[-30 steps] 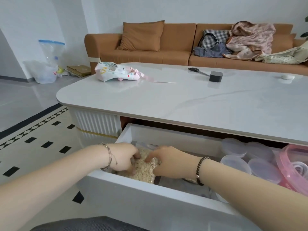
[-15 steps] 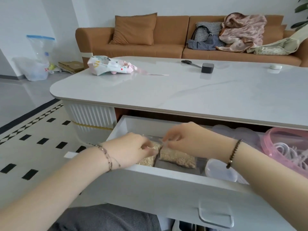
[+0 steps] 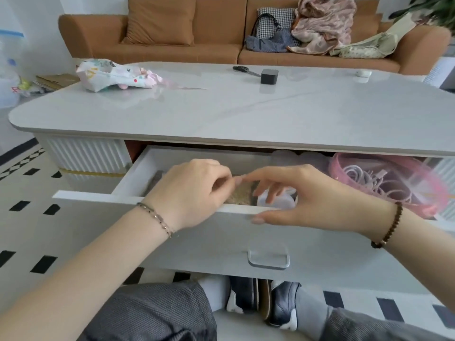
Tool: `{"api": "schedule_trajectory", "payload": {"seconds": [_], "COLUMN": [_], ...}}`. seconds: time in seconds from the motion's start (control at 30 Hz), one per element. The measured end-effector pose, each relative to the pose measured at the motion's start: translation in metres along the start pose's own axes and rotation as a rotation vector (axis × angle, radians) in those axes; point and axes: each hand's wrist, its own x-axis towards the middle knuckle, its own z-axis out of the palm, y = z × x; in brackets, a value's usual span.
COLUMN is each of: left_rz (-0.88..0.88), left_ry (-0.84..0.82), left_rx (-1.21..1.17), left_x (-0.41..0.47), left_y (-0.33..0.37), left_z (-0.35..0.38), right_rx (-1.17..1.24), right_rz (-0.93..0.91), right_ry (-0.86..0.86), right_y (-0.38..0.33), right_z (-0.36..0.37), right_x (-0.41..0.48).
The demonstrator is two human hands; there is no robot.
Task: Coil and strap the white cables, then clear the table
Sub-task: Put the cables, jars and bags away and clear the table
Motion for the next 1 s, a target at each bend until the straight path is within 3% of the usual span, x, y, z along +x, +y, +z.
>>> {"api": "schedule_trajectory", "payload": {"seconds": [0.17,0.27,0.33,0.43,0.5,0.6,0.77,1.0], "left_rz": [0.34,0.457,0.415,0.327,0.191,0.058,0.039,0.063], "left_ry": [0.286,0.113,0.032,0.074,0.096,0.104,0.267,0.442], "left_rx": [0.098,0.364,0.429,0.254,0.168,0.246,0.274,0.315], "left_x": [0.026,0.041,0.051,0.062,0.067,0.075,0.081,0.091], "left_y": [-0.018,-0.024,-0.024,-0.023,-0.024,-0.026,-0.023,-0.031], "left_z": [0.008,0.012,0.015,0.018,0.019,0.028,0.041,0.06], "right_rx": [-0.4,-0.504,-0.491,-0.497,-0.506,-0.456,-0.405,-0.566], "right_rz": [-0.026,0.082,0.198,0.311,0.315,0.302,0.285,0.244], "right_ry": [0.252,0.277,0.266,0.286,0.308,0.28,0.225,0.368], "right_y": [0.009,0.025,0.038,0.053,0.058,0.068,0.086,0.099], "right_z": [-0.013,-0.02,-0.023,-0.025,-0.026,-0.034,-0.054,-0.039], "right_x": [0.003,0.006,0.008,0.013,0.019,0.026,0.035,0.042]}}
